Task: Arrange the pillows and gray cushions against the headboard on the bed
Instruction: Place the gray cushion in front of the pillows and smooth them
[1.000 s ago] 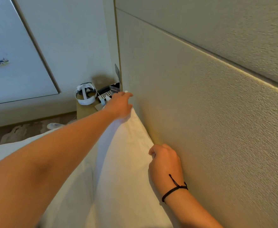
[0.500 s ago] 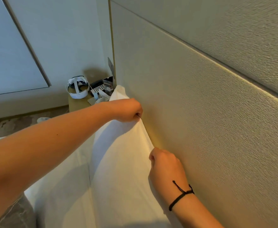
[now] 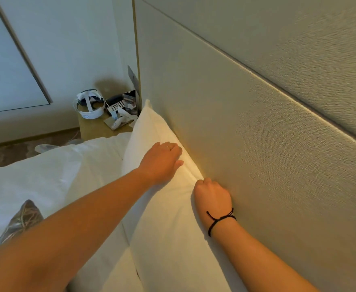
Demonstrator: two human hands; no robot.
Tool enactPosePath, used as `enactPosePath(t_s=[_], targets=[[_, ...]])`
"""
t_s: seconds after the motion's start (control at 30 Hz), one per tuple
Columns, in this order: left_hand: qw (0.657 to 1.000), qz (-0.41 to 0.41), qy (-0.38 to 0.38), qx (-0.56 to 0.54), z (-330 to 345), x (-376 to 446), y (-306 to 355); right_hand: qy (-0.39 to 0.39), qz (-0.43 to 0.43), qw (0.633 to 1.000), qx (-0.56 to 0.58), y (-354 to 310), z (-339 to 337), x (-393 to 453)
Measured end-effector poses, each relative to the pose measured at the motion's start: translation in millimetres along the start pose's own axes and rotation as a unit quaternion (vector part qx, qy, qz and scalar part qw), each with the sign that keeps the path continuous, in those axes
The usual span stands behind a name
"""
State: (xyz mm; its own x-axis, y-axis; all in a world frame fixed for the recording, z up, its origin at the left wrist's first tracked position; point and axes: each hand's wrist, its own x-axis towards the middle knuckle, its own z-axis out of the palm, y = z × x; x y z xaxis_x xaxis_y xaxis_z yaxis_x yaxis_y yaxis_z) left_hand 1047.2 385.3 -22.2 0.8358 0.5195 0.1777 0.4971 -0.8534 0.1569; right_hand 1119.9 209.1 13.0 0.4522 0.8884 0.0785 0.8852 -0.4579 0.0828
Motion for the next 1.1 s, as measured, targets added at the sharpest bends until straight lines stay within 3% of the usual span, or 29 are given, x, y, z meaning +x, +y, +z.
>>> enactPosePath(t_s=[0.1, 0.2, 0.37, 0.43, 0.57, 0.63, 0.73, 0.8, 0.93, 1.0, 1.1], targets=[[0.996, 0.055, -0.066, 0.011, -11, -45, 4, 0.028, -0.02, 0.999, 0.021, 0, -11, -21], [0.996, 0.03, -0.078, -0.007, -11, -101, -5, 0.047, 0.015, 0.995, 0.082, 1, -8, -67], [0.983, -0.065, -0.171, -0.021, 2, -179, -27, -0.124, 0.131, 0.968, 0.176, 6, 18, -134], [0.97, -0.097, -0.222, -0.027, 6, -200, -28, -0.151, 0.165, 0.955, 0.196, 6, 19, -149], [0.937, -0.055, -0.343, 0.039, 6, -228, -34, -0.104, 0.18, 0.966, 0.153, 1, 6, -165], [0.925, -0.019, -0.374, 0.064, 5, -239, -37, -0.062, 0.123, 0.986, 0.098, -9, 0, -180], [0.906, 0.015, -0.402, 0.133, 6, -249, -37, 0.009, 0.032, 0.984, 0.175, -41, 3, -221], [0.907, 0.033, -0.389, 0.156, 6, -251, -35, -0.062, 0.002, 0.971, 0.23, -68, 12, -254], [0.909, 0.064, -0.362, 0.197, 13, -251, -32, -0.268, 0.016, 0.938, 0.218, -105, 48, -292], [0.893, 0.061, -0.378, 0.237, 16, -252, -35, -0.317, 0.052, 0.92, 0.227, -114, 61, -295], [0.877, 0.073, -0.371, 0.295, 16, -247, -37, -0.328, 0.092, 0.908, 0.244, -122, 70, -289]])
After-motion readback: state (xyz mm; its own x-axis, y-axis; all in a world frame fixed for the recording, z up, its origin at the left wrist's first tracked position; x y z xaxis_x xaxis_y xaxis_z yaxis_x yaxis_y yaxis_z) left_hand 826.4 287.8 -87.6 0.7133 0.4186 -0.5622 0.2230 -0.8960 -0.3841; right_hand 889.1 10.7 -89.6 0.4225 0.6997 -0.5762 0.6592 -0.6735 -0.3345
